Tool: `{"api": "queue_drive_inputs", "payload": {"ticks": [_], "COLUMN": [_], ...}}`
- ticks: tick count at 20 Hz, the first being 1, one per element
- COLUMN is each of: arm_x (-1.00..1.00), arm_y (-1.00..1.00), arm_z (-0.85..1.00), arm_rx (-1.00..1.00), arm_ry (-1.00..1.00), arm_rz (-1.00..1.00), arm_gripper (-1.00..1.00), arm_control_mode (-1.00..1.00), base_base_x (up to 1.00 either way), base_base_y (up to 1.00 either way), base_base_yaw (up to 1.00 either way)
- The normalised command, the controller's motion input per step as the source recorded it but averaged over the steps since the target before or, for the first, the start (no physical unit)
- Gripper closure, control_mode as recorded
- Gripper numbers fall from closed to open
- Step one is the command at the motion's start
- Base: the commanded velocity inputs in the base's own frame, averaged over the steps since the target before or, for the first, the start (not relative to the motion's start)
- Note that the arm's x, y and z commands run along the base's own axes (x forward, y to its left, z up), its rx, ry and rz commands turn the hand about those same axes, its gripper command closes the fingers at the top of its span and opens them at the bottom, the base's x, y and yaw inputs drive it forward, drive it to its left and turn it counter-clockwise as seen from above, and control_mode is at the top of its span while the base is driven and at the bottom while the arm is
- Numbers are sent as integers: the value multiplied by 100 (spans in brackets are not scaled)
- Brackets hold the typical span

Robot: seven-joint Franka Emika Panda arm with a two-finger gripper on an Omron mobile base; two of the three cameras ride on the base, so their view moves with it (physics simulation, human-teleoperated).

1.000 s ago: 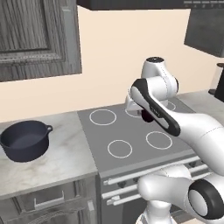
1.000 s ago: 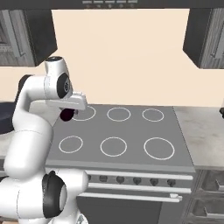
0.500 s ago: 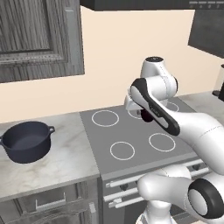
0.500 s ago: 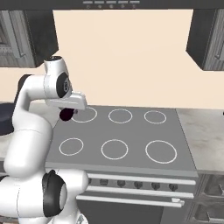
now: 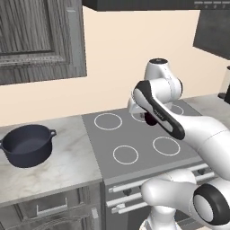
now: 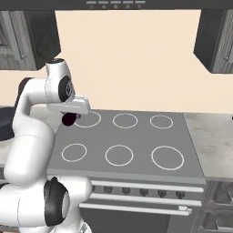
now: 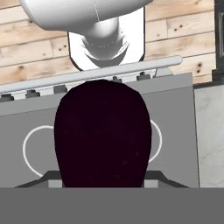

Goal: Turn on the sink faucet. Then move the eggplant from the counter to the sink. Turn off the sink. Move the vegetable from the sink to the pot next to the stove. Finally move the pot to the front right burner.

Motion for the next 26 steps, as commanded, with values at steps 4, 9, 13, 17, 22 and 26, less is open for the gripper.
{"api": "queue_drive_inputs", "payload": {"ticks": [4, 9, 13, 17, 22, 26], "arm_x": [-6, -14, -12, -16, -16, 7], "arm_y": [29, 71, 87, 90, 96, 88], "arm_z": [0, -2, -6, -14, -25, -24], "arm_rx": [-1, -6, -9, -9, -4, 0], "arm_ry": [-4, 0, 0, 0, 0, 0], "arm_rz": [0, 0, 0, 0, 1, 6], "arm_gripper": [100, 100, 100, 100, 100, 100], "arm_control_mode": [-100, -100, -100, -100, -100, -100], "base_base_x": [0, 0, 0, 0, 0, 0], "base_base_y": [0, 0, 0, 0, 0, 0], "base_base_yaw": [0, 0, 0, 0, 0, 0]}}
